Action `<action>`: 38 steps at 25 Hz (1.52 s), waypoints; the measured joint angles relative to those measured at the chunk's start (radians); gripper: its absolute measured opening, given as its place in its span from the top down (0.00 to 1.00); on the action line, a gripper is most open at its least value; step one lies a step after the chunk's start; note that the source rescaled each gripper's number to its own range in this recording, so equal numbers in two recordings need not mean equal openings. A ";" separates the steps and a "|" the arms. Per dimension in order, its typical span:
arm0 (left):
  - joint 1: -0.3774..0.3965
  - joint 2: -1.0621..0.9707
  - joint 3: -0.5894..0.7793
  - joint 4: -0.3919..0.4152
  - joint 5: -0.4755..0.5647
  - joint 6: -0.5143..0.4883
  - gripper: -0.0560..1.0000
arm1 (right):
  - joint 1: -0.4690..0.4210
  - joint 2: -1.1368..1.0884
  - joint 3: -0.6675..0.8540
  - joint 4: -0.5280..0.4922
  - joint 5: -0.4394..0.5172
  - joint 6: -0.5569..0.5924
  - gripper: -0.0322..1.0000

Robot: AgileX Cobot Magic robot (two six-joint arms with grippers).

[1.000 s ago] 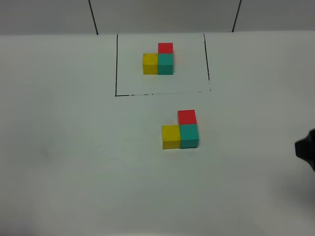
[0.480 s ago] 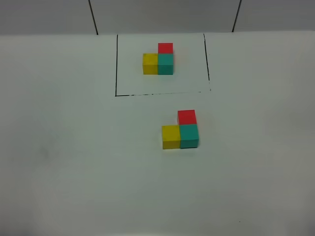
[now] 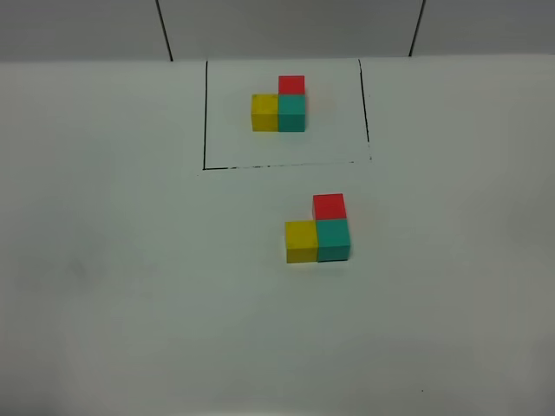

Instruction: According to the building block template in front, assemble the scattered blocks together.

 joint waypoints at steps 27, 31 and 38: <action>0.000 0.000 0.000 0.000 0.000 -0.001 0.11 | -0.070 -0.071 0.000 -0.016 0.000 0.015 0.32; 0.000 0.000 0.000 0.000 0.000 -0.001 0.11 | -0.070 -0.071 0.000 -0.016 0.000 0.023 0.32; 0.000 0.000 0.000 0.000 0.000 -0.001 0.11 | -0.102 -0.071 0.000 -0.016 0.000 0.023 0.33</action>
